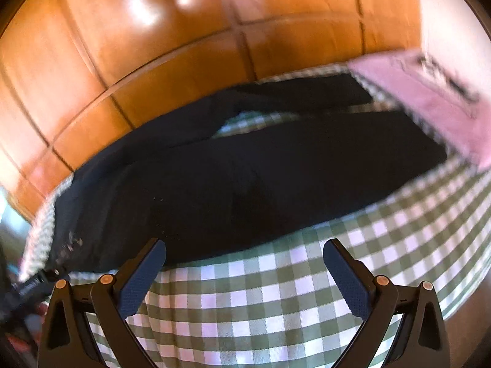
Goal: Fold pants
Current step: 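Lower both tools to the trouser hem and close on the leg ends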
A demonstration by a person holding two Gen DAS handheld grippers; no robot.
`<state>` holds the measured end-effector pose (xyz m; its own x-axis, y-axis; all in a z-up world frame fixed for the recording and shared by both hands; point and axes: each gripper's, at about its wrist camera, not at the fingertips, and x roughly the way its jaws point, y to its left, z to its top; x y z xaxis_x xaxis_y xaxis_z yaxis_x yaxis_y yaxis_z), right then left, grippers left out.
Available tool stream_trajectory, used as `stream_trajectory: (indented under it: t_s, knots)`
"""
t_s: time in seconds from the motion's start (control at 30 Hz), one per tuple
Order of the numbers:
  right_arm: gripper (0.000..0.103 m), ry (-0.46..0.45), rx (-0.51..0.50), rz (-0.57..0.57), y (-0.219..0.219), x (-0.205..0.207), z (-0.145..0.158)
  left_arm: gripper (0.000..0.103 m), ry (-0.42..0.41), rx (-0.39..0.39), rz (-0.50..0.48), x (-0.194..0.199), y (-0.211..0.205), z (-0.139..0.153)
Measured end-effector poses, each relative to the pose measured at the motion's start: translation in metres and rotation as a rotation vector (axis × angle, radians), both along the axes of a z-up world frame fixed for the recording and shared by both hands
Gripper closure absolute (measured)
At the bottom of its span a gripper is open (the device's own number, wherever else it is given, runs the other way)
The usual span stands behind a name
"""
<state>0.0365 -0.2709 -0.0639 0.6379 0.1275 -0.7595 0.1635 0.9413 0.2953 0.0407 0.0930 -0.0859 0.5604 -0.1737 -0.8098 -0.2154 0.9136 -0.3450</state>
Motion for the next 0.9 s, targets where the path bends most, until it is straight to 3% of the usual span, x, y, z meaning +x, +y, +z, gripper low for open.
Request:
stream_trajectory:
  t_s: [0.23, 0.4, 0.5, 0.6, 0.73, 0.9]
  knots:
    - [0.0, 0.064, 0.288, -0.171, -0.054, -0.002, -0.038, 0.033, -0.02, -0.08, 0.16, -0.004, 0.05, -0.013]
    - [0.0, -0.06, 0.543, -0.261, -0.088, -0.015, -0.054, 0.033, -0.055, -0.11, 0.252, -0.013, 0.077, -0.023]
    - [0.0, -0.122, 0.619, -0.305, -0.098, -0.02, -0.058, 0.033, -0.085, -0.15, 0.283, -0.016, 0.088, -0.027]
    - [0.0, -0.158, 0.63, -0.316, -0.101, -0.02, -0.057, 0.032, -0.115, -0.194, 0.293, -0.02, 0.095, -0.032]
    - [0.005, -0.191, 0.566, -0.289, -0.095, -0.009, -0.048, 0.031, -0.134, -0.213, 0.283, -0.014, 0.09, -0.035]
    - [0.03, -0.188, 0.503, -0.271, -0.098, 0.008, -0.051, 0.023, -0.154, -0.232, 0.234, -0.012, 0.093, -0.038]
